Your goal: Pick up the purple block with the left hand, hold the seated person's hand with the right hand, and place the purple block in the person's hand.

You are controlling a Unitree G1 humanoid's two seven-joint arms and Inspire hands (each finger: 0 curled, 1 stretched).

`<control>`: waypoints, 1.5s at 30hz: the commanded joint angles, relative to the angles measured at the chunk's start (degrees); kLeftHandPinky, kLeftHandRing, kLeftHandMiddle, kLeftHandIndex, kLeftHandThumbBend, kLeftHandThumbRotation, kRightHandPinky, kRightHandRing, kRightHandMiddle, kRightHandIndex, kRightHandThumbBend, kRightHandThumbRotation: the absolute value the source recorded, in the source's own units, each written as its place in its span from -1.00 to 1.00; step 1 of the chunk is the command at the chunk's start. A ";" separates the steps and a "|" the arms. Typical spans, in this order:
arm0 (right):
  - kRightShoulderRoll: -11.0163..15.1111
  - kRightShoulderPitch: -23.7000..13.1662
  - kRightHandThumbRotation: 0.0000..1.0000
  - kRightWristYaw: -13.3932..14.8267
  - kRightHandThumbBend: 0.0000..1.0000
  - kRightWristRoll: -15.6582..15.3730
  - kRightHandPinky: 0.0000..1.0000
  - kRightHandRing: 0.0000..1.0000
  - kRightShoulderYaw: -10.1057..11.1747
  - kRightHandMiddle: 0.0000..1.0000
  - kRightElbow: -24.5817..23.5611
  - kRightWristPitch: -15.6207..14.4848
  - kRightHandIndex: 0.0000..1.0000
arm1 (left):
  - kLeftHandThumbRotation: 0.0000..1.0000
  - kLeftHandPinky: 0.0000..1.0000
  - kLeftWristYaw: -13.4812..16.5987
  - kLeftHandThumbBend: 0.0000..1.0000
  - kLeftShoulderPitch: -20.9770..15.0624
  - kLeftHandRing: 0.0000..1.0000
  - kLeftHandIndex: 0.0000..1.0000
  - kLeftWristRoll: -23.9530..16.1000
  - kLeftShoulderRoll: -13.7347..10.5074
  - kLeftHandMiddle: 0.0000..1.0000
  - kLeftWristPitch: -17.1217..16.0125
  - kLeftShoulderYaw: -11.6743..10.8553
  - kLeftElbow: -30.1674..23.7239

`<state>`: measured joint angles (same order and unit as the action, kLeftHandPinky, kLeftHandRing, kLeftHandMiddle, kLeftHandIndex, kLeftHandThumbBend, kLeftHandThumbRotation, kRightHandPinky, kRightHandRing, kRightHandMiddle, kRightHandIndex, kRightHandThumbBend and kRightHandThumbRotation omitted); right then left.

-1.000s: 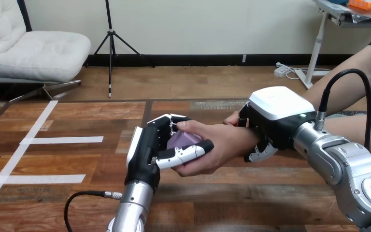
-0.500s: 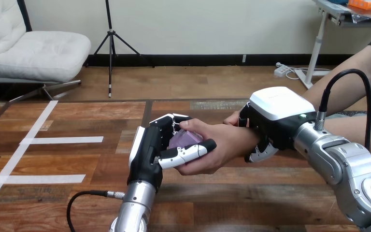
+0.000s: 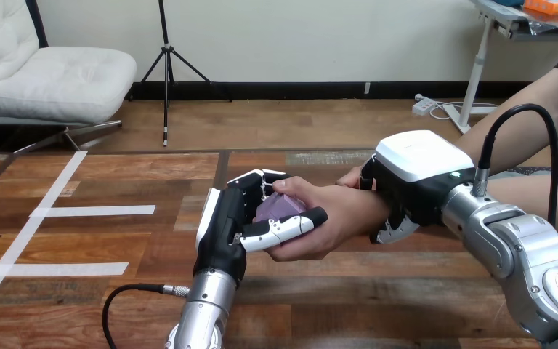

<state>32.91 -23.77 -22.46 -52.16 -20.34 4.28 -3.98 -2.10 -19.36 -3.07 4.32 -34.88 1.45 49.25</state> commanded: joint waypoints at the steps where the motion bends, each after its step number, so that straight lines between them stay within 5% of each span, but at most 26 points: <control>1: 1.02 -4.58 -1.00 2.04 0.27 -1.30 -0.15 0.00 0.46 0.18 0.90 0.74 0.24 | -0.73 -0.28 -2.30 0.71 -5.08 -0.14 0.04 -0.23 1.44 0.01 -1.14 1.69 -0.65; 6: 1.24 -3.97 -1.00 3.12 0.27 -1.40 -0.10 0.07 0.73 0.24 0.95 1.84 0.32 | -0.66 -0.17 -4.29 0.71 -5.17 -0.01 0.18 -0.61 0.44 0.14 -0.47 2.38 -0.79; 19: 1.35 -3.20 -1.00 4.78 0.34 -1.73 0.12 0.34 1.17 0.46 1.59 2.91 0.52 | -0.22 0.53 -6.11 0.88 -5.50 0.65 0.75 -3.68 -1.89 0.73 -1.01 3.76 -0.55; 45: 1.57 -3.06 -1.00 4.05 0.52 -1.83 0.58 0.68 0.98 0.71 1.86 2.43 0.69 | 0.00 0.80 -7.75 1.00 -5.77 0.93 0.98 -3.53 -2.69 0.98 -0.07 3.51 -0.93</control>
<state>33.77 -23.76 -19.90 -53.21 -20.34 5.46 -0.93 -8.97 -20.77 -6.11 1.24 -34.64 3.51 49.25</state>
